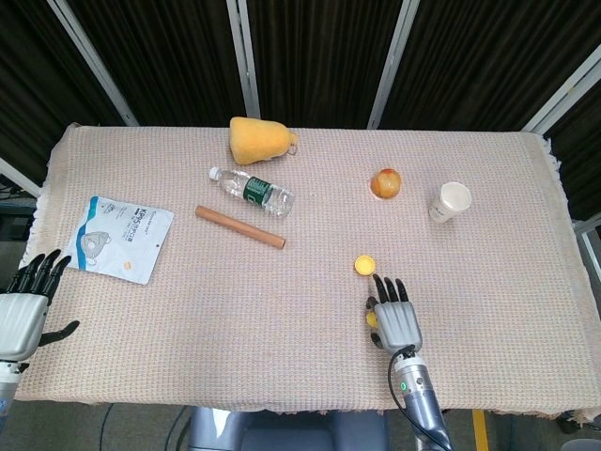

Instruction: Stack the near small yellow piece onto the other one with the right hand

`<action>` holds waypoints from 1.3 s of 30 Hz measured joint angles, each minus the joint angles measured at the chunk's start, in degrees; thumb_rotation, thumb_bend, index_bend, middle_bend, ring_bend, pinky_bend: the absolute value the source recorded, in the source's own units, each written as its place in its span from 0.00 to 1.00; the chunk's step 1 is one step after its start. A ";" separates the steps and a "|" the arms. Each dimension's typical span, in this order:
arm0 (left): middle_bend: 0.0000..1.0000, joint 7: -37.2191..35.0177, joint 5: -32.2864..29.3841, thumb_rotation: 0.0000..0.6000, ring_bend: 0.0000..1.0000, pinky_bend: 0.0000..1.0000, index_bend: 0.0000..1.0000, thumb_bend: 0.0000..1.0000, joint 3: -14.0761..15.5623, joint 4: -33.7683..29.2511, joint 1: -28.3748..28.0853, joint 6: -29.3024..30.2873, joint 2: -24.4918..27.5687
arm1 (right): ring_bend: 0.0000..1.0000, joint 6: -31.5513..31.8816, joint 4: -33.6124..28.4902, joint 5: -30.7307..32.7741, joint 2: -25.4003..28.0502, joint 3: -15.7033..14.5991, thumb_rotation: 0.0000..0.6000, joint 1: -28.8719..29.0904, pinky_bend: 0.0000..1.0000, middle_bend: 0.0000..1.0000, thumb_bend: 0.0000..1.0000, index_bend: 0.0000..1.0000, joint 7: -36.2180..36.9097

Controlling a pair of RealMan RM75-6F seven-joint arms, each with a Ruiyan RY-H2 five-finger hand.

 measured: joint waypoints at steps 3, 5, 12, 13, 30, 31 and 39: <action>0.00 0.03 0.09 1.00 0.00 0.15 0.00 0.00 0.07 -0.09 0.00 -0.02 0.10 | 0.00 -0.52 0.80 0.32 0.00 0.10 1.00 0.41 0.00 0.00 0.18 0.39 0.35; 0.00 0.12 0.18 1.00 0.00 0.15 0.00 0.00 0.12 -0.14 0.01 0.01 0.15 | 0.00 -1.00 1.39 0.63 -0.03 0.19 1.00 0.70 0.00 0.00 0.18 0.39 0.57; 0.00 0.13 0.17 1.00 0.00 0.15 0.00 0.00 0.17 -0.26 -0.04 -0.17 0.18 | 0.00 -2.04 2.90 0.96 0.18 -0.03 1.00 1.38 0.00 0.00 0.18 0.43 2.16; 0.00 0.14 0.18 1.00 0.00 0.15 0.00 0.00 0.17 -0.30 -0.05 -0.19 0.23 | 0.00 -2.03 2.95 0.84 0.30 -0.11 1.00 1.40 0.00 0.00 0.18 0.44 2.39; 0.00 0.33 0.17 1.00 0.00 0.15 0.00 0.00 0.26 -0.47 0.01 -0.21 0.29 | 0.00 -1.72 2.67 0.28 1.77 -0.57 1.00 2.05 0.00 0.00 0.18 0.53 3.63; 0.00 0.38 0.18 1.00 0.00 0.15 0.00 0.00 0.26 -0.49 0.01 -0.20 0.30 | 0.00 -1.72 2.61 0.27 1.79 -0.58 1.00 2.08 0.00 0.00 0.18 0.53 3.65; 0.00 0.45 0.28 1.00 0.00 0.15 0.00 0.00 0.28 -0.59 -0.03 -0.21 0.31 | 0.00 -1.60 1.37 -0.79 2.23 0.65 1.00 3.61 0.00 0.00 0.18 0.53 2.90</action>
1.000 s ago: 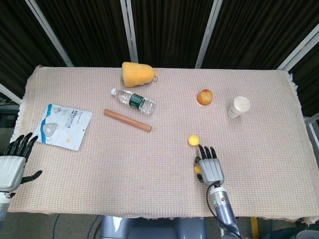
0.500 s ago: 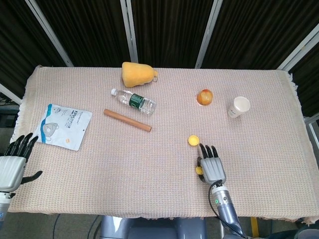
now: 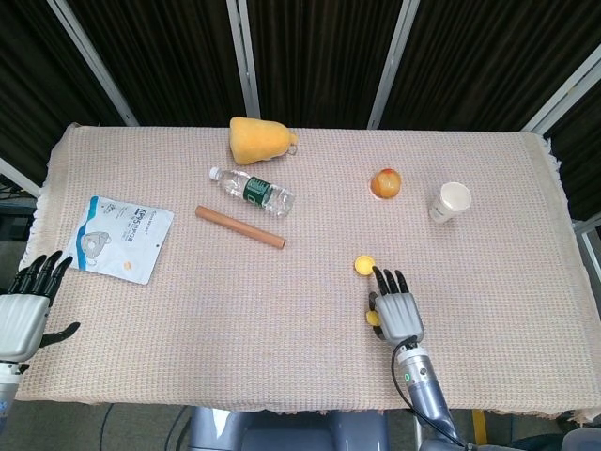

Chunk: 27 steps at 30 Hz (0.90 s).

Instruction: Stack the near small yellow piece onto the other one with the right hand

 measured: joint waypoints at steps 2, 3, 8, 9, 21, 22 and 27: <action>0.00 -0.14 0.02 1.00 0.00 0.15 0.00 0.00 0.00 0.00 0.00 0.01 0.01 | 0.00 -0.15 -0.67 0.00 0.27 1.25 1.00 1.02 0.00 0.00 0.18 0.53 -0.70; 0.00 -0.18 0.05 1.00 0.00 0.15 0.00 0.00 0.01 0.00 0.00 0.01 0.01 | 0.00 -0.32 -1.12 0.15 0.43 2.15 1.00 1.78 0.00 0.00 0.18 0.53 -1.24; 0.00 -0.52 0.25 1.00 0.00 0.15 0.00 0.00 0.10 0.12 -0.05 -0.03 -0.05 | 0.00 -1.39 -2.01 1.15 0.66 4.61 1.00 4.44 0.00 0.00 0.18 0.53 -2.97; 0.00 -0.62 0.35 1.00 0.00 0.15 0.00 0.00 0.12 0.14 -0.08 -0.05 -0.04 | 0.00 -1.66 -2.01 1.34 0.57 5.02 1.00 5.09 0.00 0.00 0.18 0.53 -3.31; 0.00 -1.65 0.60 1.00 0.00 0.15 0.00 0.00 0.37 0.13 -0.22 -0.41 0.14 | 0.00 -4.49 1.72 5.31 -3.64 8.34 1.00 11.34 0.00 0.00 0.18 0.53 -5.01; 0.00 -1.74 0.66 1.00 0.00 0.15 0.00 0.00 0.39 0.14 -0.22 -0.41 0.15 | 0.00 -4.70 2.21 5.55 -3.93 8.56 1.00 11.79 0.00 0.00 0.18 0.53 -5.02; 0.00 -1.98 0.92 1.00 0.00 0.15 0.00 0.00 0.52 0.38 -0.21 -0.33 0.07 | 0.00 -6.14 5.24 6.81 -5.27 9.76 1.00 14.36 0.00 0.00 0.18 0.53 -4.80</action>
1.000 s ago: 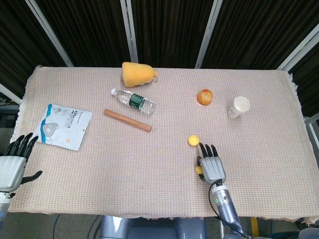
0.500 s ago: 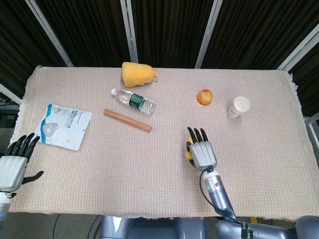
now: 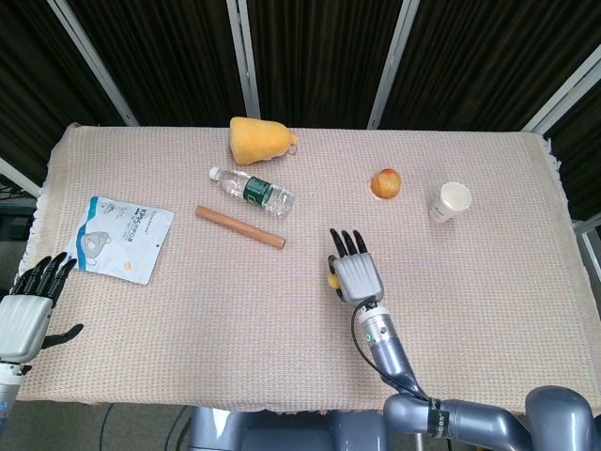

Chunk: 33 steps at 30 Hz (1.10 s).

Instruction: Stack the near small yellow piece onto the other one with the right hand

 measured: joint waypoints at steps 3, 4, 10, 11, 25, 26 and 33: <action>0.00 -0.46 0.10 1.00 0.00 0.15 0.00 0.00 0.03 0.16 -0.02 0.00 -0.05 | 0.00 -0.92 1.79 0.39 -0.24 0.39 1.00 1.18 0.00 0.00 0.18 0.53 0.56; 0.00 -0.65 0.11 1.00 0.00 0.15 0.00 0.00 0.05 0.19 -0.08 -0.14 -0.04 | 0.00 -1.16 2.35 0.52 -0.25 0.49 1.00 1.43 0.00 0.00 0.18 0.53 0.83; 0.00 -0.81 0.29 1.00 0.00 0.15 0.00 0.00 0.30 -0.23 -0.33 -0.76 0.21 | 0.00 -3.28 6.32 1.60 -0.33 1.07 1.00 3.14 0.00 0.00 0.18 0.53 2.98; 0.00 -0.73 0.42 1.00 0.00 0.15 0.00 0.00 0.35 -0.27 -0.33 -0.70 0.24 | 0.00 -3.62 7.01 1.70 -0.36 1.17 1.00 3.44 0.00 0.00 0.18 0.53 3.34; 0.00 -0.60 0.79 1.00 0.00 0.15 0.00 0.00 0.67 -1.03 -0.84 -1.54 0.59 | 0.00 -6.66 13.93 2.61 0.75 0.57 1.00 4.90 0.00 0.00 0.18 0.53 9.79; 0.00 -0.59 0.77 1.00 0.00 0.15 0.00 0.00 0.67 -1.04 -0.87 -1.58 0.60 | 0.00 -6.69 14.06 2.65 0.84 0.39 1.00 4.83 0.00 0.00 0.18 0.53 10.06; 0.00 -0.30 0.83 1.00 0.00 0.15 0.00 0.00 0.63 -1.12 -0.93 -1.48 0.59 | 0.00 -6.27 14.00 2.86 1.50 -0.66 1.00 4.31 0.00 0.00 0.18 0.53 11.06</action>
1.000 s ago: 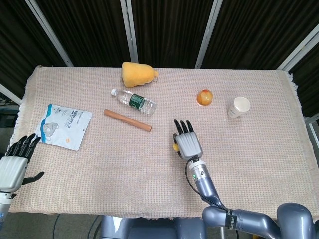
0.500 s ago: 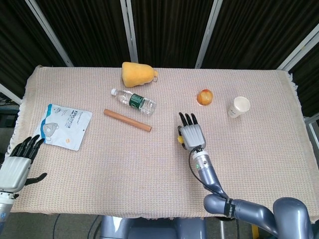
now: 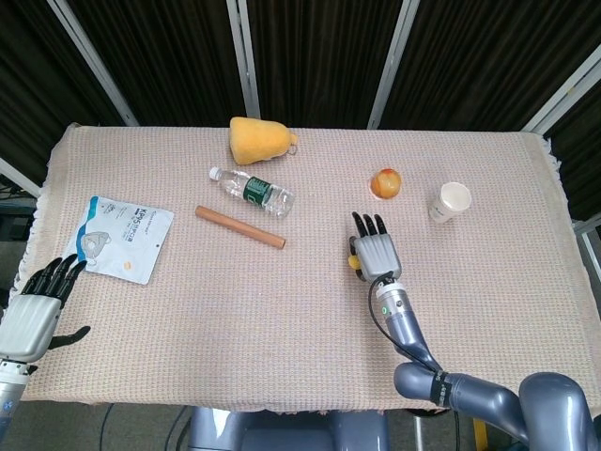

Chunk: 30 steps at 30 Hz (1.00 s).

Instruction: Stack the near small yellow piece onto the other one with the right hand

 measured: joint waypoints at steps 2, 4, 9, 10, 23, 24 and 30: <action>0.00 0.12 -0.01 1.00 0.00 0.15 0.00 0.00 -0.02 -0.05 -0.01 0.02 0.00 | 0.00 0.08 -0.22 0.16 0.09 -0.16 1.00 -0.05 0.00 0.00 0.18 0.53 0.03; 0.00 0.20 0.00 1.00 0.00 0.15 0.00 0.00 -0.02 -0.07 -0.04 0.03 -0.01 | 0.00 0.25 -0.42 0.16 0.23 -0.45 1.00 -0.07 0.00 0.00 0.18 0.53 -0.07; 0.00 0.23 -0.05 1.00 0.00 0.15 0.00 0.00 -0.07 -0.09 -0.05 0.08 -0.03 | 0.00 0.44 -1.18 0.39 0.60 -0.69 1.00 -0.19 0.00 0.00 0.18 0.53 0.11; 0.00 0.24 -0.05 1.00 0.00 0.15 0.00 0.00 -0.08 -0.09 -0.05 0.10 -0.02 | 0.00 0.48 -1.30 0.44 0.70 -0.77 1.00 -0.20 0.00 0.00 0.18 0.53 0.07; 0.00 0.21 -0.04 1.00 0.00 0.15 0.00 0.00 -0.09 -0.03 -0.03 0.28 -0.10 | 0.00 -0.07 -0.81 1.97 0.47 -1.25 1.00 0.47 0.00 0.00 0.18 0.52 -0.52; 0.00 0.17 -0.04 1.00 0.00 0.15 0.00 0.00 -0.08 0.00 -0.03 0.27 -0.11 | 0.00 -0.23 -0.64 2.12 0.41 -1.30 1.00 0.55 0.00 0.00 0.18 0.52 -0.52; 0.00 -0.02 -0.08 1.00 0.00 0.15 0.00 0.00 -0.14 0.07 -0.07 0.30 -0.17 | 0.00 -0.62 -0.05 2.42 0.33 -1.56 1.00 0.91 0.00 0.00 0.18 0.52 -0.57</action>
